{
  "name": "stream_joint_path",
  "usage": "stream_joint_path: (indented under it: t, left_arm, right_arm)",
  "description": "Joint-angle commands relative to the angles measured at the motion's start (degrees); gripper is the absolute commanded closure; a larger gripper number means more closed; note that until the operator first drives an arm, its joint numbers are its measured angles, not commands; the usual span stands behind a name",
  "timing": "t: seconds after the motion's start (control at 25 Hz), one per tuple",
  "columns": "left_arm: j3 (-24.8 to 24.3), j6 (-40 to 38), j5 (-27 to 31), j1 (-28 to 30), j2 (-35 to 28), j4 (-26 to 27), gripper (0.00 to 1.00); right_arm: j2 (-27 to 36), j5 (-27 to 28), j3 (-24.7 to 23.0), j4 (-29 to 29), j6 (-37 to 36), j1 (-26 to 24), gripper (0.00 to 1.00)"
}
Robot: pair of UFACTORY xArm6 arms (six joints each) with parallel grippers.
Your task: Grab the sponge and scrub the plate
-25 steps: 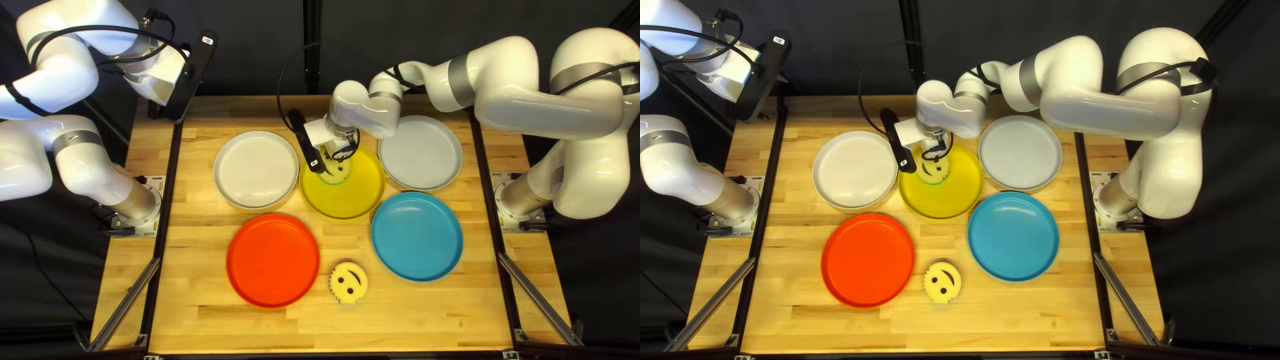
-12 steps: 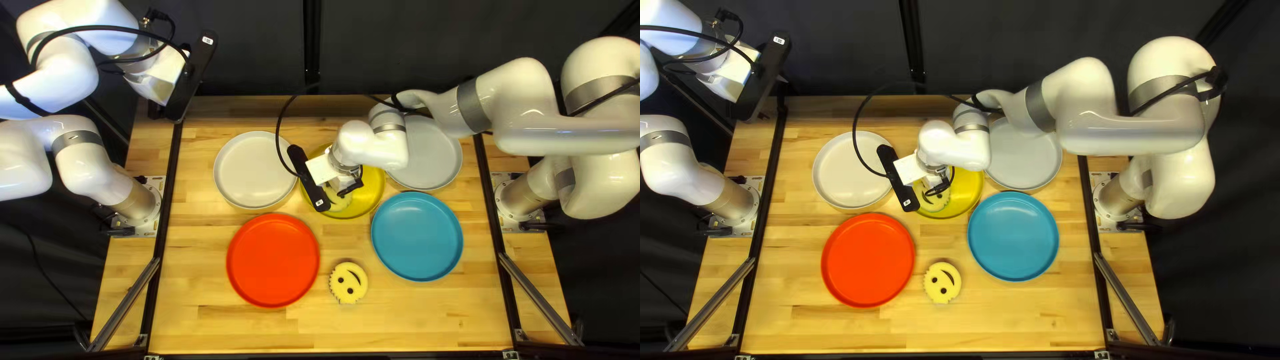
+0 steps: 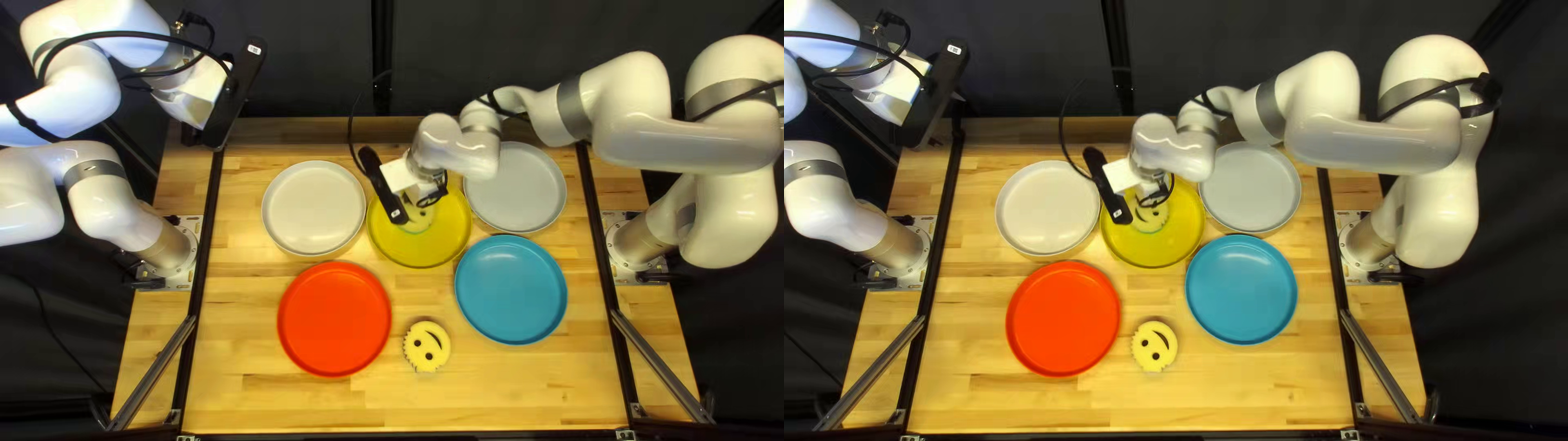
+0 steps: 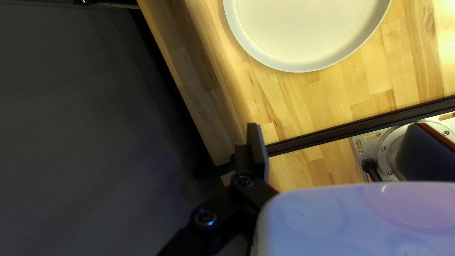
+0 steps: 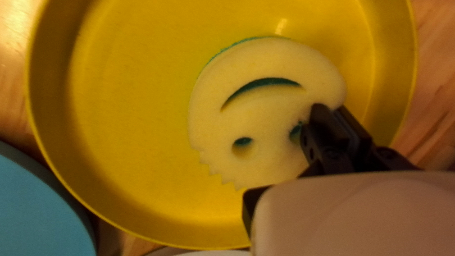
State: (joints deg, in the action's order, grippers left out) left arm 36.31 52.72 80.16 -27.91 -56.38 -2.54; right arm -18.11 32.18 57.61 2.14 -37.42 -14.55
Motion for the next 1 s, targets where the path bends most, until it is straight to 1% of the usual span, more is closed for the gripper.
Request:
stream_joint_path:
  t: [0.04,0.24,0.4,0.48,0.6,0.76,0.84,1.0]
  left_arm:
    - [0.0,0.0,0.0,0.0,0.0,0.0,0.00]
    - [0.0,0.0,0.0,0.0,0.0,0.0,0.00]
    - [0.0,0.0,0.0,0.0,0.0,0.0,0.00]
    - [0.0,0.0,0.0,0.0,0.0,0.0,0.00]
    - [0.0,0.0,0.0,0.0,0.0,0.0,0.00]
    - [0.0,0.0,0.0,0.0,0.0,0.0,0.00]
    - [0.0,0.0,0.0,0.0,0.0,0.0,0.00]
    - [0.0,0.0,0.0,0.0,0.0,0.0,0.00]
  right_arm:
    - [1.1,-0.7,-1.6,-0.1,0.5,0.5,1.00]
    - [3.8,-1.8,-4.9,0.7,3.4,3.4,1.00]
    - [6.3,-2.8,-8.1,2.6,8.0,7.3,1.00]
    - [6.0,-3.2,-8.3,3.7,10.5,9.7,1.00]
    - [5.3,-3.3,-7.8,4.9,12.3,11.7,1.00]
    - [4.5,-3.5,-7.1,5.2,11.7,11.8,1.00]
    - [3.7,-3.8,-6.7,4.7,9.9,10.4,1.00]
    - [2.1,-2.9,-4.6,2.6,4.5,6.1,1.00]
